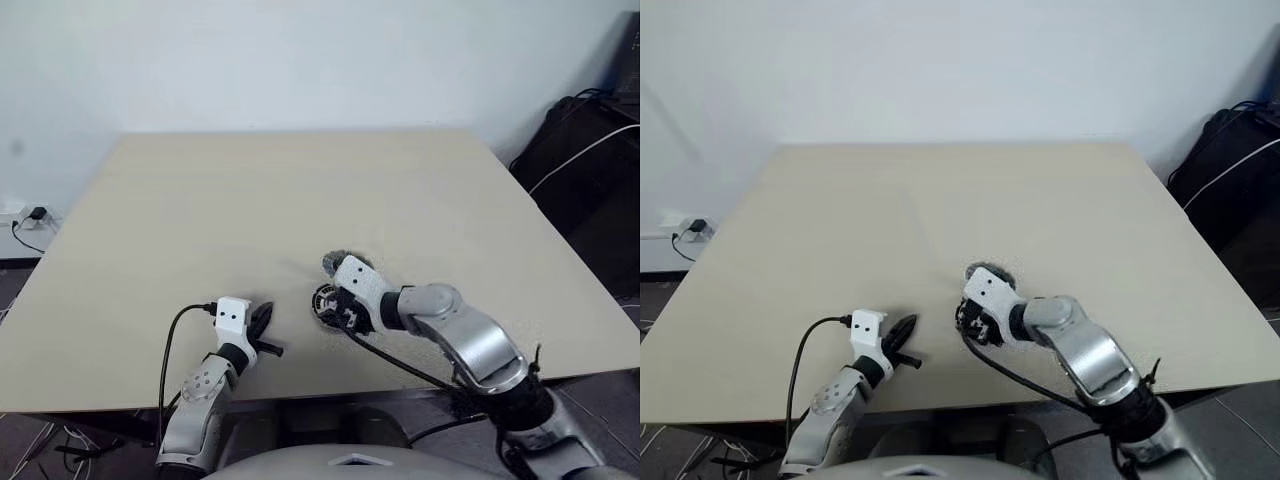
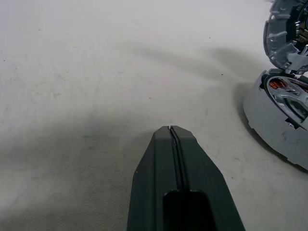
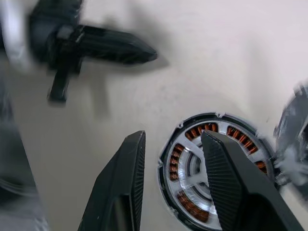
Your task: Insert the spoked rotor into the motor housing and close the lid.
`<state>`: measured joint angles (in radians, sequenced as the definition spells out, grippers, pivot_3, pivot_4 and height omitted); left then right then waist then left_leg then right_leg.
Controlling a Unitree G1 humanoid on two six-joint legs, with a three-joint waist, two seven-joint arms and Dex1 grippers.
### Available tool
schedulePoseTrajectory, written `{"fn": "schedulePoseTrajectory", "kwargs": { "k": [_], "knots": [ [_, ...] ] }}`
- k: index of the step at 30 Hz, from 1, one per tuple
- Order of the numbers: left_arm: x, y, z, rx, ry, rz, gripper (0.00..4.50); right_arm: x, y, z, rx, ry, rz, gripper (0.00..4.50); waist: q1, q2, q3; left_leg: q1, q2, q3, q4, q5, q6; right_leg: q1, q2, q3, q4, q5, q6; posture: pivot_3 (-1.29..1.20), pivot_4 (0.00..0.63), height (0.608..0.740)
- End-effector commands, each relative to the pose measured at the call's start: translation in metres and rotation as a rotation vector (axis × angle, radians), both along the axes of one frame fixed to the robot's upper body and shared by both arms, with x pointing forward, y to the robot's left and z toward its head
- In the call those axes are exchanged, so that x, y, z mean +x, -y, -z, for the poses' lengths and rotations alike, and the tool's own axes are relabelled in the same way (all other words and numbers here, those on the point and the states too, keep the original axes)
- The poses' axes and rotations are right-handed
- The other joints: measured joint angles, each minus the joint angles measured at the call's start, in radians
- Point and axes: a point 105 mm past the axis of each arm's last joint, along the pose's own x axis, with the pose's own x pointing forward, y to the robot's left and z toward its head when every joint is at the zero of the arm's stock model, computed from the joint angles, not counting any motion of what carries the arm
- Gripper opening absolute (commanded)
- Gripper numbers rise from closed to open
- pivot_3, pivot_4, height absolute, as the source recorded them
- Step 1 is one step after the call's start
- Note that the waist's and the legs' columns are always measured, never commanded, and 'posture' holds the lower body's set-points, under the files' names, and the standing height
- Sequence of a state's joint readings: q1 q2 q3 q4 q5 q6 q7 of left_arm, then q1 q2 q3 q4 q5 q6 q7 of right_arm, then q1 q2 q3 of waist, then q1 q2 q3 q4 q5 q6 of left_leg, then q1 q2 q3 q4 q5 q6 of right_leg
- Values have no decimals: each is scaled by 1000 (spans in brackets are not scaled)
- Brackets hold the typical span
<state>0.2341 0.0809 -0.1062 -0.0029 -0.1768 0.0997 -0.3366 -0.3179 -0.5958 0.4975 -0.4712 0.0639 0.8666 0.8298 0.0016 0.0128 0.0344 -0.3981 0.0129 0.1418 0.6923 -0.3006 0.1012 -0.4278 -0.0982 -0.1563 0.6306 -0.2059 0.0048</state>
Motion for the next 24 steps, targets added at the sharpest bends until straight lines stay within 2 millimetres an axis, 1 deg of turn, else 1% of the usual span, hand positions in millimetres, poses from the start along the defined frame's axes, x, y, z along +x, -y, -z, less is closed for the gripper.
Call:
{"fn": "schedulePoseTrajectory", "kwargs": {
  "k": [1,6,9,14,18,24],
  "knots": [
    [3,1,-7,-12,32,0,0,-1,0,-5,-97,145,-209,1961,0,-1,0,0,0,0,0,0,0,0,0,0,-1,0,0,0,0,740],
    [3,-1,-7,-14,34,-11,0,-8,16,14,-255,148,-398,1961,2,-2,0,0,0,0,0,0,0,1,0,0,-1,0,0,0,0,740],
    [3,-3,-7,-14,32,-18,0,-11,20,22,-305,132,-464,1961,3,-3,1,0,0,0,1,0,0,1,0,0,-1,0,1,0,0,740],
    [2,-3,-7,-15,31,-24,0,-3,21,28,-333,143,-470,1961,3,-3,1,0,0,0,2,0,0,1,0,0,-1,1,1,0,0,740],
    [1,-4,-7,-16,32,-27,0,11,28,29,-351,159,-448,1961,9,-3,1,0,0,0,2,0,0,1,0,0,-1,1,1,0,0,740],
    [2,-2,-8,-17,33,-25,0,13,34,32,-362,149,-439,1961,13,-3,1,0,0,0,2,0,0,1,0,0,-1,1,1,0,0,740]
  ]
}}
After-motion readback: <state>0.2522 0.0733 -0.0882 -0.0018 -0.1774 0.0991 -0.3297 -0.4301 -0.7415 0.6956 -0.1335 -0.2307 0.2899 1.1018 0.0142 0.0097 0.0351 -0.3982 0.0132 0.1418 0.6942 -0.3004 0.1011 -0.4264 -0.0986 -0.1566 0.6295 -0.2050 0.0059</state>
